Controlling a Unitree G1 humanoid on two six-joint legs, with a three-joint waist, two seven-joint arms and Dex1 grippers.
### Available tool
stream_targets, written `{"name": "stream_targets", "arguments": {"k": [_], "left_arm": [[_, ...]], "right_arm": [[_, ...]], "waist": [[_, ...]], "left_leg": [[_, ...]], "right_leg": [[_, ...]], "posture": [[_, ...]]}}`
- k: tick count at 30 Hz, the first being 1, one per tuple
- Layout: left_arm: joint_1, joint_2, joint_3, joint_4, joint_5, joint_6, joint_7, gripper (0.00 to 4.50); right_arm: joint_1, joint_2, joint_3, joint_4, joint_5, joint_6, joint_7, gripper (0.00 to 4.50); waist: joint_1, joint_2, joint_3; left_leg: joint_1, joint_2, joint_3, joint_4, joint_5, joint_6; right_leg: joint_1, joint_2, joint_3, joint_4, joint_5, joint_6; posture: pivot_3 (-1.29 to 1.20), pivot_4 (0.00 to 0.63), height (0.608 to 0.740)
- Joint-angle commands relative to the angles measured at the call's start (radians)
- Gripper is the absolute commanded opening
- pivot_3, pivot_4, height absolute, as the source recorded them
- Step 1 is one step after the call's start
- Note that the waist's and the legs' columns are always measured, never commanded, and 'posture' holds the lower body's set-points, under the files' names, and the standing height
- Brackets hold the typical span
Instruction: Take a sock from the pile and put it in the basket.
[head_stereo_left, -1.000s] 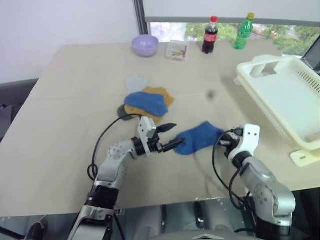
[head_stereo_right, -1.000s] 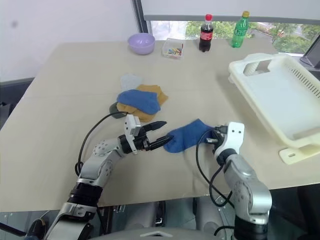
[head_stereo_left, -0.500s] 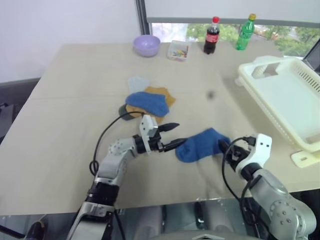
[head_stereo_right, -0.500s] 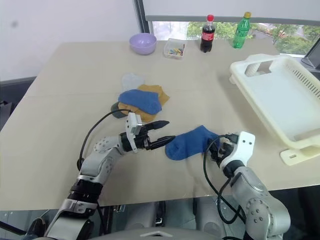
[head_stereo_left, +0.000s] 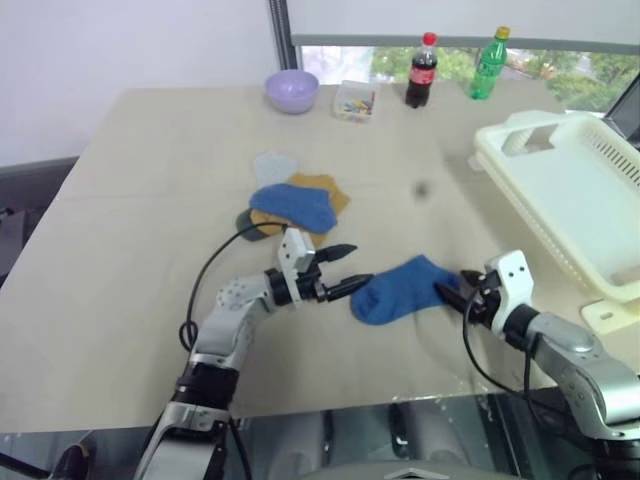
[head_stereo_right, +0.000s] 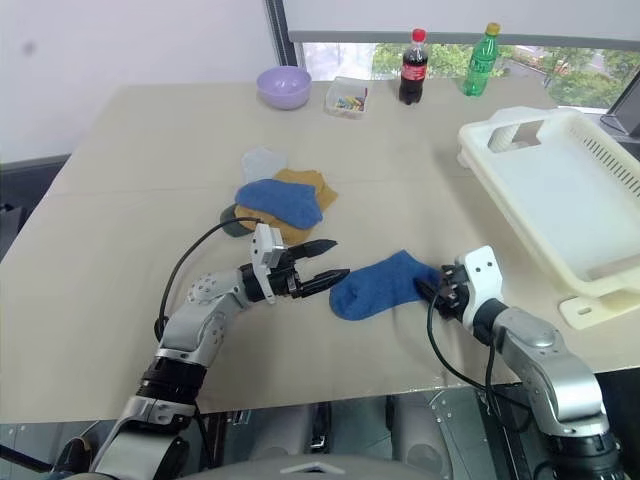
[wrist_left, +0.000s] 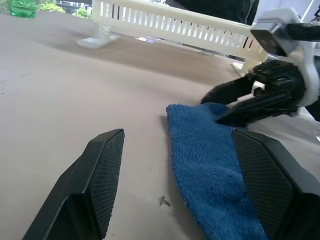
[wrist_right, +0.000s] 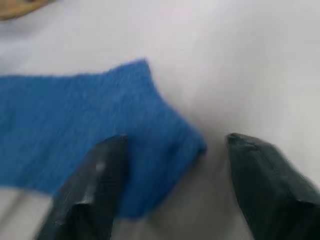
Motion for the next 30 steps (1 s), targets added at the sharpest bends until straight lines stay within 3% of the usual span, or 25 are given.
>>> {"name": "stream_targets", "arguments": {"k": [1,4,10,15,21,22,24,29,30], "left_arm": [[0.008,0.002,0.007,-0.039,-0.005,-0.014,0.010,3.67],[0.011,0.003,0.009,-0.042,-0.006,-0.015,0.016,3.67],[0.022,0.005,0.008,-0.050,-0.008,-0.018,0.021,3.67],[0.021,0.004,0.004,-0.045,-0.008,-0.017,0.018,3.67],[0.013,0.005,-0.001,-0.037,-0.010,-0.013,0.005,3.67],[0.013,0.006,-0.001,-0.038,-0.010,-0.012,0.004,3.67],[0.012,0.007,-0.001,-0.037,-0.009,-0.011,0.003,3.67],[0.011,0.012,0.005,-0.040,-0.011,-0.006,0.003,3.67],[0.013,0.014,0.008,-0.044,-0.012,-0.004,0.006,3.67]], "right_arm": [[-0.008,-0.008,0.013,0.015,-0.021,-0.054,0.040,1.58],[0.017,-0.010,0.018,-0.012,-0.021,-0.037,0.046,0.08],[0.091,0.069,-0.032,-0.147,0.028,0.080,-0.083,0.03],[0.189,0.272,-0.045,-0.303,0.081,0.239,-0.307,0.03],[0.219,0.349,-0.036,-0.360,0.104,0.229,-0.345,0.03],[0.217,0.343,-0.039,-0.364,0.112,0.238,-0.339,0.54],[0.216,0.323,-0.050,-0.363,0.127,0.248,-0.325,1.00],[0.218,0.202,-0.059,-0.376,0.114,0.205,-0.241,3.33],[0.219,0.173,-0.070,-0.383,0.124,0.191,-0.209,3.33]], "waist": [[0.002,0.000,0.000],[0.002,0.000,0.000],[0.003,0.000,0.000],[0.003,0.000,0.000],[0.001,-0.001,-0.001],[0.001,-0.001,-0.001],[0.001,0.000,-0.001],[0.002,-0.001,-0.001],[0.002,-0.001,-0.001]], "left_leg": [[0.000,0.000,0.000,0.000,0.000,0.000],[0.000,0.000,-0.001,0.000,0.000,0.000],[0.000,0.000,-0.001,0.000,0.000,0.000],[0.000,0.001,-0.002,0.000,0.000,0.000],[0.001,0.001,0.000,0.000,0.000,0.000],[0.001,0.001,0.000,0.001,0.000,0.000],[0.001,0.001,0.000,0.001,0.000,0.000],[0.000,0.001,-0.001,0.001,0.000,0.000],[0.000,0.000,0.000,0.001,0.000,0.000]], "right_leg": [[0.000,0.000,0.000,0.000,0.001,-0.002],[0.000,0.000,-0.001,0.000,0.002,-0.001],[0.000,0.000,-0.001,0.000,0.002,-0.001],[0.000,0.000,-0.002,0.002,0.001,-0.003],[0.000,0.000,-0.001,0.001,0.000,-0.002],[0.000,0.000,0.000,0.002,-0.001,-0.001],[0.000,0.000,-0.001,0.002,-0.001,-0.001],[0.000,0.000,-0.001,0.001,-0.001,-0.001],[0.000,-0.001,0.000,0.001,-0.001,-0.001]], "posture": [[0.00,0.150,0.740],[0.00,0.150,0.740],[0.00,0.150,0.740],[0.00,0.150,0.740],[0.00,0.150,0.740],[0.00,0.150,0.740],[0.00,0.150,0.740],[0.00,0.150,0.740],[0.00,0.150,0.740]]}}
